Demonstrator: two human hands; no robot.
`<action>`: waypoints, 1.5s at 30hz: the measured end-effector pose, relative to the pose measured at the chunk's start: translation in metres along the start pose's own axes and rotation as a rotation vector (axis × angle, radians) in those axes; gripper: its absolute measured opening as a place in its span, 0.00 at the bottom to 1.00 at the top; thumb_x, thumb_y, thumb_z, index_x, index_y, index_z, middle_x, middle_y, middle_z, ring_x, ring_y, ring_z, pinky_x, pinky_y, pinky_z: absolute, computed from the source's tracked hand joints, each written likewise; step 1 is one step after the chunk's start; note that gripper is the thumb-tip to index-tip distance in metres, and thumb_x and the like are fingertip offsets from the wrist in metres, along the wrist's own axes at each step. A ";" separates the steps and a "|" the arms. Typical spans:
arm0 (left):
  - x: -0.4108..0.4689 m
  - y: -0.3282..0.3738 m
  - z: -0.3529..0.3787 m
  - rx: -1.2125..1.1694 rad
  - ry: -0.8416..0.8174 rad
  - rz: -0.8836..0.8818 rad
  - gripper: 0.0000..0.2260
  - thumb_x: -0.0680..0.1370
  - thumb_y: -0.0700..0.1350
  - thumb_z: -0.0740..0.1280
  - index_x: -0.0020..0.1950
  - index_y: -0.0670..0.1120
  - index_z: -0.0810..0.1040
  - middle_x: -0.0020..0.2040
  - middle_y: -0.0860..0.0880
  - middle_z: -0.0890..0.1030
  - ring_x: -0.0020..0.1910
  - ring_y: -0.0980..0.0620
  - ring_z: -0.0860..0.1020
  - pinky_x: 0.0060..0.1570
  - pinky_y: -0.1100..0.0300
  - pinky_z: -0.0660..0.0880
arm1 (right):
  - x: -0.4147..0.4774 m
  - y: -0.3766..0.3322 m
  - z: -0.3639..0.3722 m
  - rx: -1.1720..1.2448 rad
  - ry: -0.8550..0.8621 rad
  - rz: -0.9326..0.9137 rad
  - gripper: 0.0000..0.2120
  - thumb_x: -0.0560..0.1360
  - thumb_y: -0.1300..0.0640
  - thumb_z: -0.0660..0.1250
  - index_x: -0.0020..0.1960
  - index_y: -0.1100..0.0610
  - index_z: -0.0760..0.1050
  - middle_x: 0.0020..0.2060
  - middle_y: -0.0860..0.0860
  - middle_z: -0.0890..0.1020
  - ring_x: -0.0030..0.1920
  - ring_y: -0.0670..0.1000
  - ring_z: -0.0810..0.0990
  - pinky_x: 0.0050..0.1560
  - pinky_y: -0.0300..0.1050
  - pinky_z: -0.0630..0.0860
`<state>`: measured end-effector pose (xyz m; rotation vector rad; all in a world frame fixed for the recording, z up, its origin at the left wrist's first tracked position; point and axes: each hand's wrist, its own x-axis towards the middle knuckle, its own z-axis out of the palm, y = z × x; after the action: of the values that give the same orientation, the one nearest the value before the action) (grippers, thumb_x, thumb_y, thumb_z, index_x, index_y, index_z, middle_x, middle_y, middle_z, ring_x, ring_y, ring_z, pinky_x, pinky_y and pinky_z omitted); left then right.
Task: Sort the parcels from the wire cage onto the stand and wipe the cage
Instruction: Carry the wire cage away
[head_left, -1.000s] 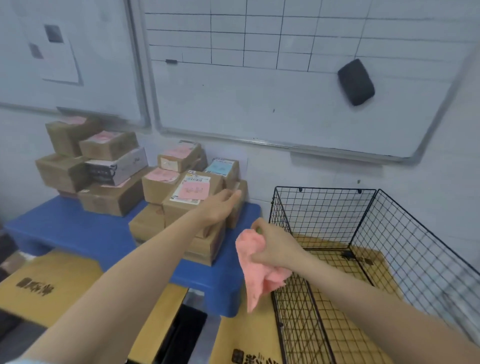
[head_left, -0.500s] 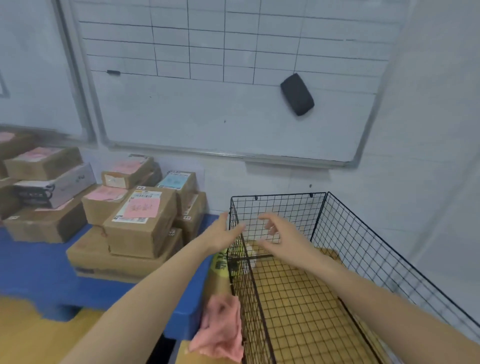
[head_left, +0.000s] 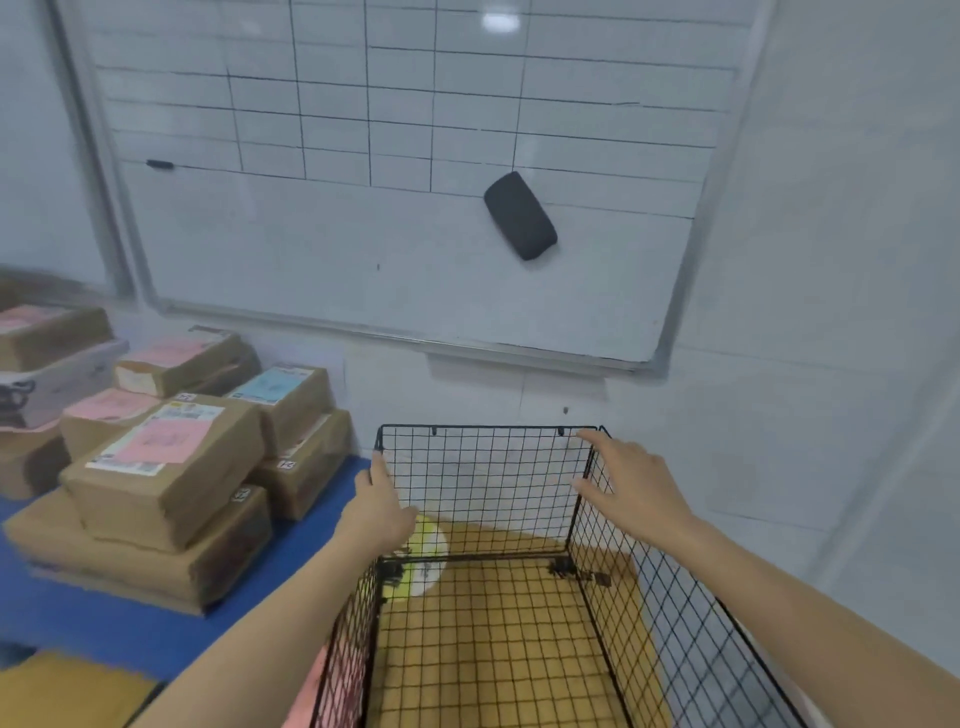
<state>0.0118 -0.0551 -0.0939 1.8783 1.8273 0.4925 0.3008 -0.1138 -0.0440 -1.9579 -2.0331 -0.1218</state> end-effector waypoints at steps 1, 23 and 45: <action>0.001 0.000 0.001 0.012 0.018 -0.007 0.40 0.79 0.51 0.63 0.77 0.42 0.37 0.78 0.43 0.46 0.74 0.42 0.60 0.67 0.49 0.64 | 0.003 0.013 0.003 -0.030 -0.031 0.025 0.31 0.78 0.42 0.61 0.77 0.47 0.54 0.71 0.51 0.69 0.70 0.53 0.67 0.69 0.54 0.63; 0.004 -0.003 -0.001 -0.036 -0.006 -0.059 0.43 0.76 0.55 0.67 0.78 0.46 0.41 0.76 0.42 0.60 0.72 0.44 0.65 0.69 0.52 0.65 | 0.023 0.076 0.047 0.389 -0.294 0.255 0.43 0.78 0.54 0.67 0.79 0.52 0.39 0.71 0.63 0.67 0.56 0.60 0.80 0.58 0.57 0.77; 0.015 -0.009 0.002 -0.064 -0.047 -0.109 0.48 0.75 0.49 0.71 0.78 0.52 0.35 0.58 0.36 0.78 0.39 0.45 0.82 0.43 0.52 0.81 | 0.019 0.072 0.041 0.639 -0.326 0.413 0.40 0.79 0.62 0.63 0.78 0.42 0.42 0.64 0.60 0.69 0.35 0.53 0.81 0.31 0.48 0.82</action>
<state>0.0065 -0.0407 -0.1017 1.7235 1.8498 0.4586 0.3644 -0.0799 -0.0888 -1.9768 -1.4994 0.8751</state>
